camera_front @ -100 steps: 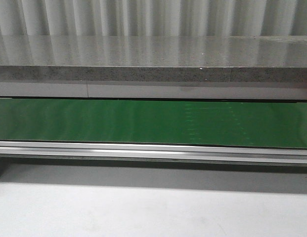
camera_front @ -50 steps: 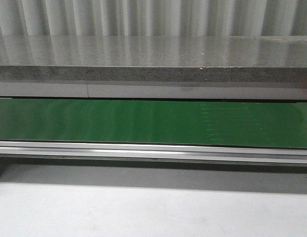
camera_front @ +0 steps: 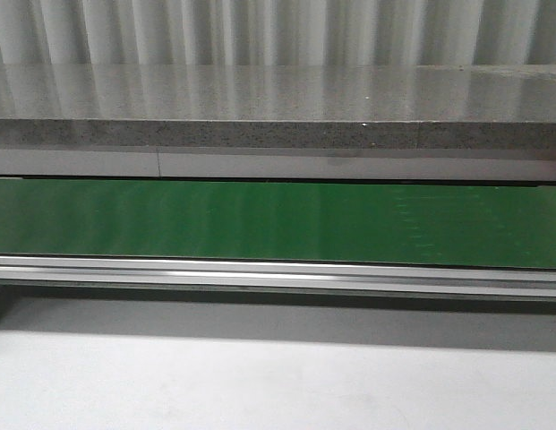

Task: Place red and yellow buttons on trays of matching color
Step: 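Lower the red button into the red tray and open right gripper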

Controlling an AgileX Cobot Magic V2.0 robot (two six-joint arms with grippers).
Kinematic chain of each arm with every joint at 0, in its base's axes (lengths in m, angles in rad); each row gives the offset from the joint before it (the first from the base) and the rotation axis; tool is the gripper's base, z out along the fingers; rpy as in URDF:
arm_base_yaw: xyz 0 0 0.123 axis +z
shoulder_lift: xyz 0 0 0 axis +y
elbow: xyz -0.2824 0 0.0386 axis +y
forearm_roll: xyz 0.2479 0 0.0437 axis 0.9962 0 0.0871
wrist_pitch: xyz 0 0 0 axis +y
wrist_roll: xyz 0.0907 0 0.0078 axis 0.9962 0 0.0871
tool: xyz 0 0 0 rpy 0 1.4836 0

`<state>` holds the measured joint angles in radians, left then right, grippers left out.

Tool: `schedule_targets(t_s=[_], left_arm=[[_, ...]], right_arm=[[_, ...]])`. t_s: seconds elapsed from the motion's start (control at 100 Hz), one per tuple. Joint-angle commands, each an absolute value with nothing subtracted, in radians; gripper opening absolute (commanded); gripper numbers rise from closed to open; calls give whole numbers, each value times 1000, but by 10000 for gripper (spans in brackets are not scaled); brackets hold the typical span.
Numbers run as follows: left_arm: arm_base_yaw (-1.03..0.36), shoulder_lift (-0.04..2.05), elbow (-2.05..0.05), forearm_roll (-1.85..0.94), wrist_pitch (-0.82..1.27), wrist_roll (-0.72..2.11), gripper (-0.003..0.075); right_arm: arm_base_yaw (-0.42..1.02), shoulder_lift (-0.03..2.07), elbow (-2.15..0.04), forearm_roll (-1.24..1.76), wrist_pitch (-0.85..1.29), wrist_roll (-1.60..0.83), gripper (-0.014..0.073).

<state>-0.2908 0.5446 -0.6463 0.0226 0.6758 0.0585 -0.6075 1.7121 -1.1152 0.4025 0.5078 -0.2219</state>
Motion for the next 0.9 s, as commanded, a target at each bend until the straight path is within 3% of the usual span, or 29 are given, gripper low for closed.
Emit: schedule_targets(t_s=[0.0,0.38,0.48,0.6,0.65,0.89], left_arm=[[-297,548,-674,19,603,60,-20],[-297,548,-674,19,603,60,-20],[-297,548,-674,19,603,60,-20],[-297,548,-674,19,603,60,-20],[-297,548,-674,19,603,60,-20],[-297,548,-674,19,603,60,-20]], right_arm=[[-613,1689,-1138,430,441,-223,89],[-613,1743,-1139,471,410,-223,108],[-613,1743,-1139,471,410,-223,217],[-613,1743,-1139,473,410,-223,451],[-613,1743,-1139,473,411,-223,511],[-613,1680,-1139,462,418,-226,529]])
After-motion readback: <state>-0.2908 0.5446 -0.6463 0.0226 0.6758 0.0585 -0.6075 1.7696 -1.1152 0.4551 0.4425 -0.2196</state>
